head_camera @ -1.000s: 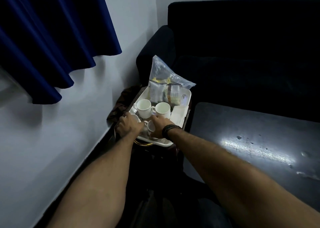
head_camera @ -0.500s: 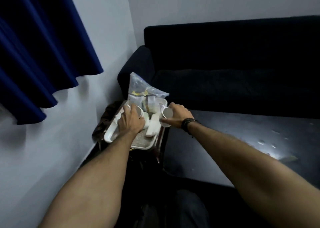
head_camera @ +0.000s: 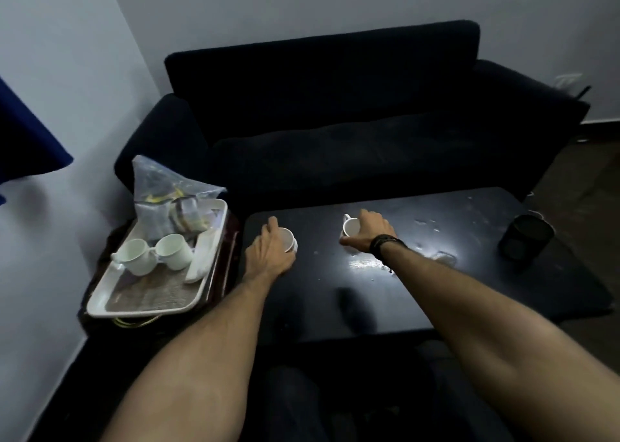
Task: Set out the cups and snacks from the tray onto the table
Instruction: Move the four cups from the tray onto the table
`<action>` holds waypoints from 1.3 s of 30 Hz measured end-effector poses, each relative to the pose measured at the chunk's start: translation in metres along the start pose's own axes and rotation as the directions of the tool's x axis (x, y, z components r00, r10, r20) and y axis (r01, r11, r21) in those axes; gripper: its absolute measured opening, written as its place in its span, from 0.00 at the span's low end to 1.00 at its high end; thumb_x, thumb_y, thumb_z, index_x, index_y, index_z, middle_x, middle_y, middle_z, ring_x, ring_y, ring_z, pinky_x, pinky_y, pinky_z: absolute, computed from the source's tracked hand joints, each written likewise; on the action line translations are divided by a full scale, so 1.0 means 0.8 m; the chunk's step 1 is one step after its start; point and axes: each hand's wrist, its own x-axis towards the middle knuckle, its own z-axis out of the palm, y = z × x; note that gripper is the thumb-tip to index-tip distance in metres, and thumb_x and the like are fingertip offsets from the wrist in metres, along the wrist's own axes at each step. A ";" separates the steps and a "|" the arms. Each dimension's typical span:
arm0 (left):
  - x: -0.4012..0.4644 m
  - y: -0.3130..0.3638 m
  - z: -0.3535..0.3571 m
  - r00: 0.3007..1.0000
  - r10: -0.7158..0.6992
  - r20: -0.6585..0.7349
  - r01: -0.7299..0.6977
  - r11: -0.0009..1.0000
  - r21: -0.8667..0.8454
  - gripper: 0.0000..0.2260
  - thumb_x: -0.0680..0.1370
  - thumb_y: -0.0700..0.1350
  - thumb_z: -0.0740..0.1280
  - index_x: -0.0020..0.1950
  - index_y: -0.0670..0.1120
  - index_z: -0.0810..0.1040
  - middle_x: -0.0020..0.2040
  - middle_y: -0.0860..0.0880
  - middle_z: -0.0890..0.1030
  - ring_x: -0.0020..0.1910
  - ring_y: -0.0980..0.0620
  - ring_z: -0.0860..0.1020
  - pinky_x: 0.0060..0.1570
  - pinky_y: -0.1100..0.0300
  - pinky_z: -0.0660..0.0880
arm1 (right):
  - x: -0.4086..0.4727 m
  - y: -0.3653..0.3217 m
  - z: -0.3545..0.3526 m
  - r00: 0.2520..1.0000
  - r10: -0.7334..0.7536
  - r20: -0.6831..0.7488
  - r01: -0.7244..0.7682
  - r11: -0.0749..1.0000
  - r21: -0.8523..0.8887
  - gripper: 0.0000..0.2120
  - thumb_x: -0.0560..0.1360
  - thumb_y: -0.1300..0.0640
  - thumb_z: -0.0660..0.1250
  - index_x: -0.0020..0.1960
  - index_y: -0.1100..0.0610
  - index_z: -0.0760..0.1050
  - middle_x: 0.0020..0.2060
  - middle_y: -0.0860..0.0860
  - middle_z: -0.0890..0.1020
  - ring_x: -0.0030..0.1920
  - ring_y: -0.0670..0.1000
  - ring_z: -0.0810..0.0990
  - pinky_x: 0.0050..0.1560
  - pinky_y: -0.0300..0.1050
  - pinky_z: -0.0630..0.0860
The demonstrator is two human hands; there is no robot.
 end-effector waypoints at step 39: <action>0.044 0.117 0.167 0.958 0.153 0.242 -0.142 0.988 -0.064 0.26 0.75 0.58 0.69 0.67 0.47 0.67 0.65 0.47 0.74 0.62 0.43 0.75 0.55 0.46 0.74 | 0.065 0.135 0.076 0.960 0.278 -0.033 -0.279 0.957 -0.083 0.37 0.65 0.42 0.75 0.66 0.59 0.68 0.61 0.56 0.74 0.61 0.58 0.78 0.54 0.50 0.75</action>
